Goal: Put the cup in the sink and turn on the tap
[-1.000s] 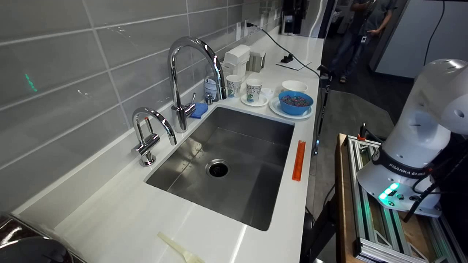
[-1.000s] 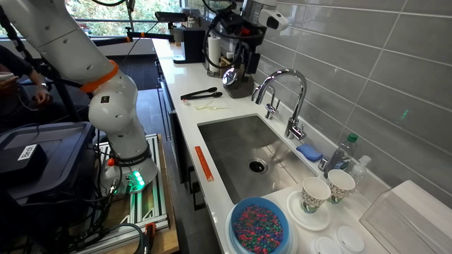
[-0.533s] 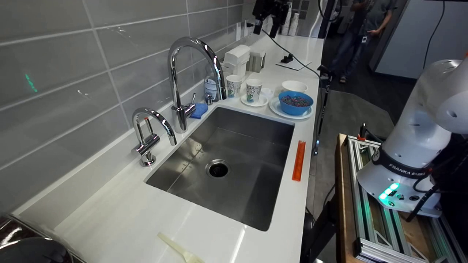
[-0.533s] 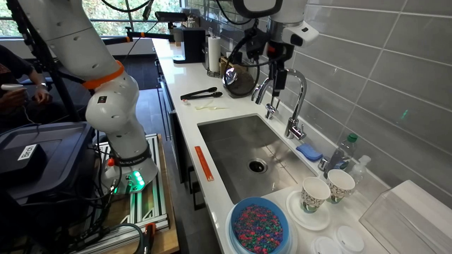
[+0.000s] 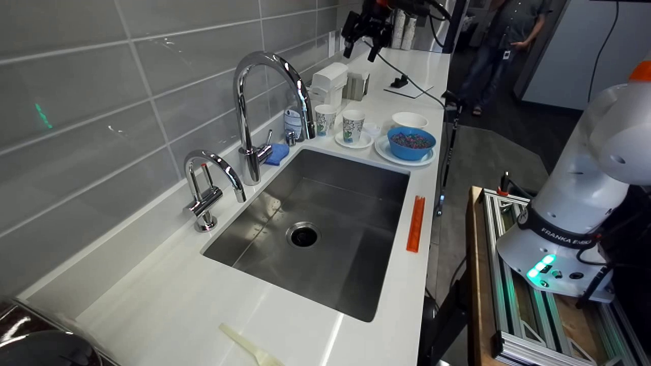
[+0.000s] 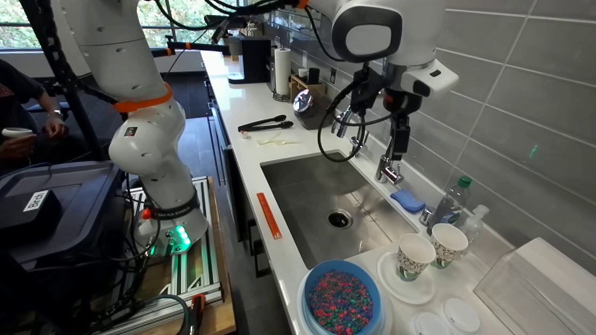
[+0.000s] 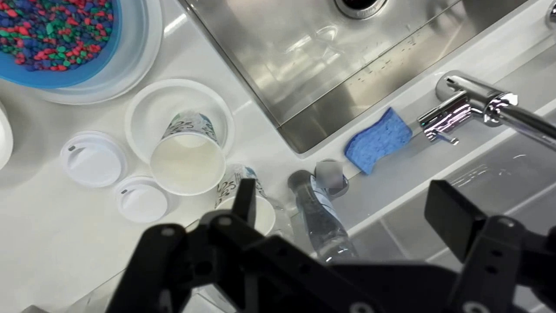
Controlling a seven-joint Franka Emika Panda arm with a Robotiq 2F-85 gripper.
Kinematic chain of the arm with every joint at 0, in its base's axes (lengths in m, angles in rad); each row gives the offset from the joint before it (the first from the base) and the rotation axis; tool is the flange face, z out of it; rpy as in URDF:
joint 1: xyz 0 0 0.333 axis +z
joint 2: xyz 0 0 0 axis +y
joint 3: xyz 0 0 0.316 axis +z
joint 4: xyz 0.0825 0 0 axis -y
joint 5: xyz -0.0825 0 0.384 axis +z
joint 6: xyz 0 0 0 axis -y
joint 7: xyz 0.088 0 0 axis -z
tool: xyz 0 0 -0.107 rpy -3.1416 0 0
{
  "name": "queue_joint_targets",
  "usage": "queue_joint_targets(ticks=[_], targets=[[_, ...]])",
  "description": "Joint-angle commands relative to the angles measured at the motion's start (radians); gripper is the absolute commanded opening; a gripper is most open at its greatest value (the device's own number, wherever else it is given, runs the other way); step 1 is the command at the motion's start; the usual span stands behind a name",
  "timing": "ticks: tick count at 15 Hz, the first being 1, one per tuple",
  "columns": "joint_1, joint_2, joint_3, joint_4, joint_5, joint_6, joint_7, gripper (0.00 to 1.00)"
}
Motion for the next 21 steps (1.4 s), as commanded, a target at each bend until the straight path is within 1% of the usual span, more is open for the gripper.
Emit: queue_joint_targets(ticks=[1,3,4,6,9,10,13,14,18,21], targets=[[-0.025,0.090,-0.018,0.055,-0.004,0.010,0.017,1.00],[-0.038,0.128,-0.028,0.083,0.008,-0.021,0.018,1.00],[-0.032,0.077,-0.019,0.040,0.000,-0.002,-0.001,1.00],[-0.040,0.107,-0.025,0.056,0.000,-0.002,-0.001,1.00],[-0.041,0.119,-0.024,0.068,0.000,-0.002,0.000,1.00],[-0.039,0.136,-0.023,0.074,-0.026,0.000,0.027,1.00],[-0.042,0.194,-0.026,0.087,-0.079,0.049,0.057,1.00],[-0.047,0.216,-0.029,0.090,-0.069,0.053,0.033,1.00],[-0.067,0.301,-0.031,0.089,-0.042,0.156,-0.022,1.00],[-0.096,0.359,-0.034,0.099,-0.027,0.231,-0.060,1.00]])
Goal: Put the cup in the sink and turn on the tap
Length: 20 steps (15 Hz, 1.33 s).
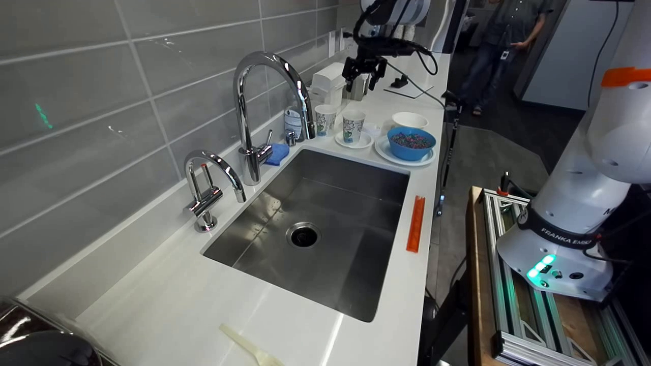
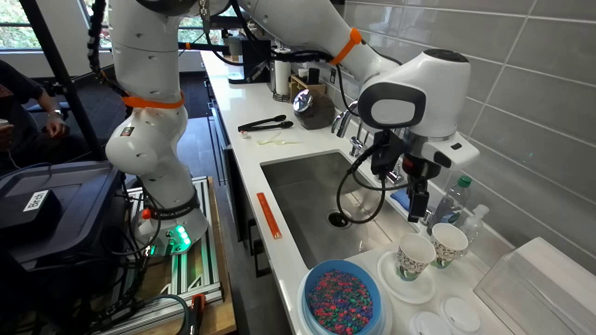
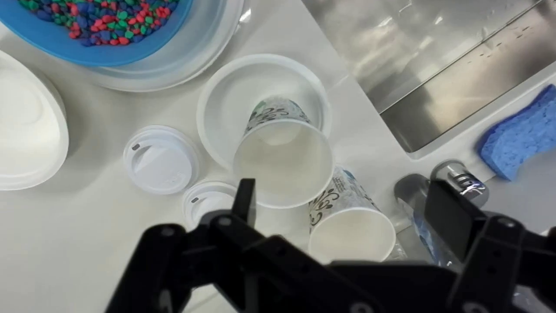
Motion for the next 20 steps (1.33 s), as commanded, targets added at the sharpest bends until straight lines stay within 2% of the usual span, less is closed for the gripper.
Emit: queue_joint_targets(ticks=[1,8,20], targets=[[-0.038,0.078,-0.002,0.031,0.032,0.068,-0.055,1.00],[-0.091,0.154,0.009,0.050,0.062,0.110,-0.104,1.00],[-0.115,0.256,0.027,0.100,0.079,0.107,-0.111,1.00]])
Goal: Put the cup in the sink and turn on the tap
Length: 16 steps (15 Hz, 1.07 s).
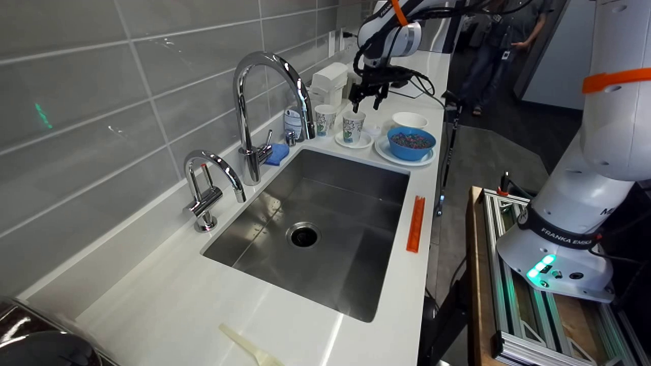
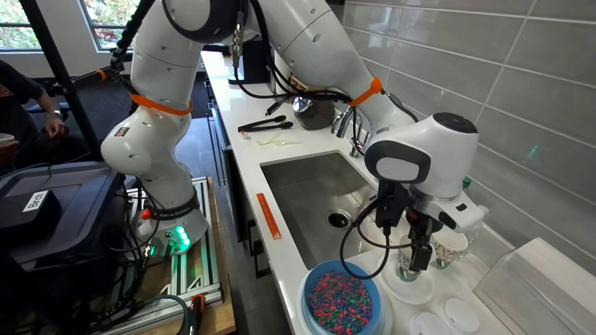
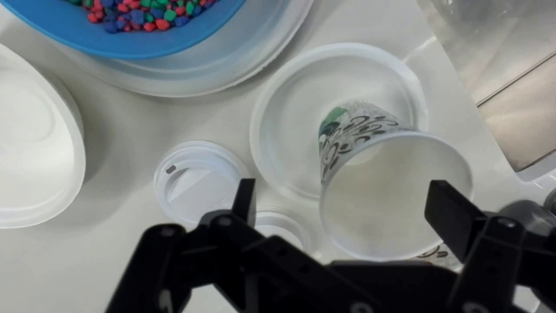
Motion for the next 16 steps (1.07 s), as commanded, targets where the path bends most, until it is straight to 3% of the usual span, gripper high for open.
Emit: queue_joint_targets(ticks=[1,2,3,12,13,16], targets=[[-0.020,0.051,0.017,0.039,0.026,0.012,-0.013,0.97],[-0.020,0.058,0.017,0.045,0.025,0.012,-0.010,0.92],[-0.023,0.065,0.018,0.051,0.026,0.012,-0.011,0.76],[-0.040,0.096,0.031,0.086,0.030,0.008,-0.013,0.07],[-0.041,0.097,0.032,0.089,0.031,0.007,-0.013,0.01],[-0.047,0.098,0.037,0.093,0.040,0.004,-0.016,0.00]])
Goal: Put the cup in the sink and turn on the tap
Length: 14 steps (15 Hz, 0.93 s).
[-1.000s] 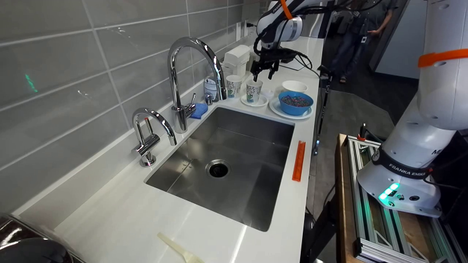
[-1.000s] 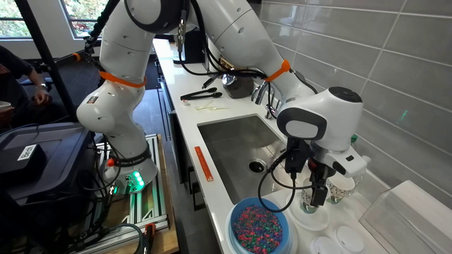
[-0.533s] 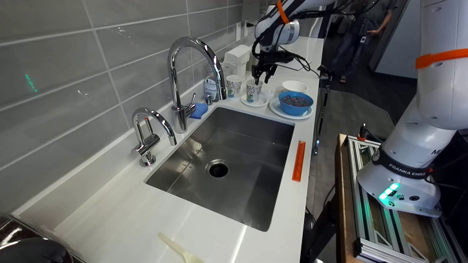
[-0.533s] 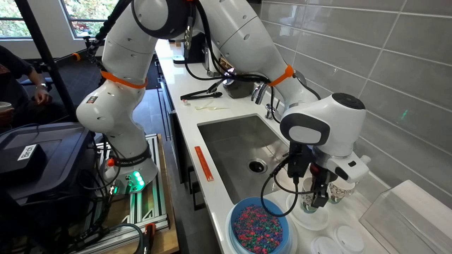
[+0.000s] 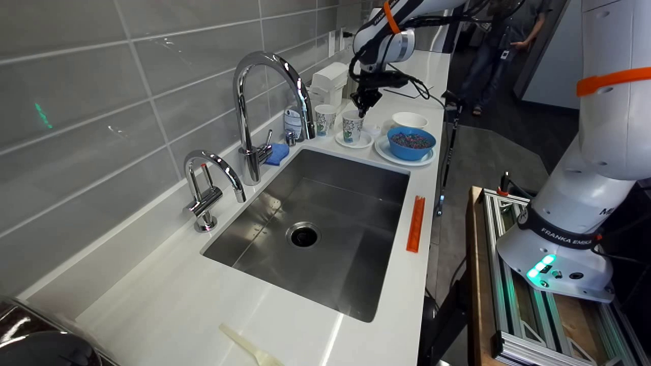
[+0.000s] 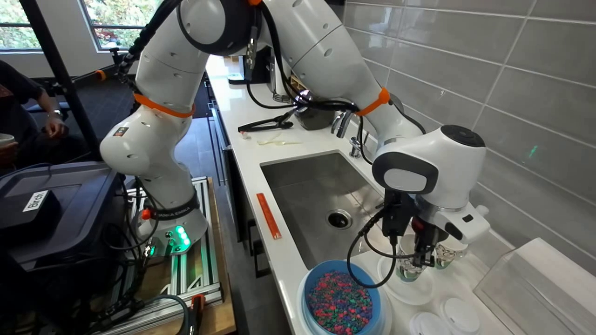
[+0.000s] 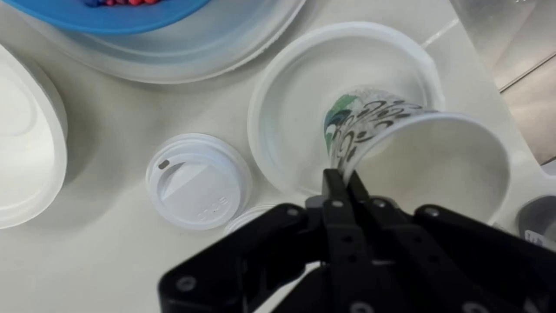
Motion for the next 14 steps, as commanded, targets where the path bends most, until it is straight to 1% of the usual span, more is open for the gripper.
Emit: queue_joint_targets(ticks=[1,9,14], targets=[[-0.022,0.020,0.020,0.023,0.031,0.003,-0.017,0.01],[-0.032,0.020,0.028,0.033,0.041,-0.005,-0.023,0.01],[-0.050,-0.013,0.041,0.027,0.061,-0.013,-0.071,0.01]])
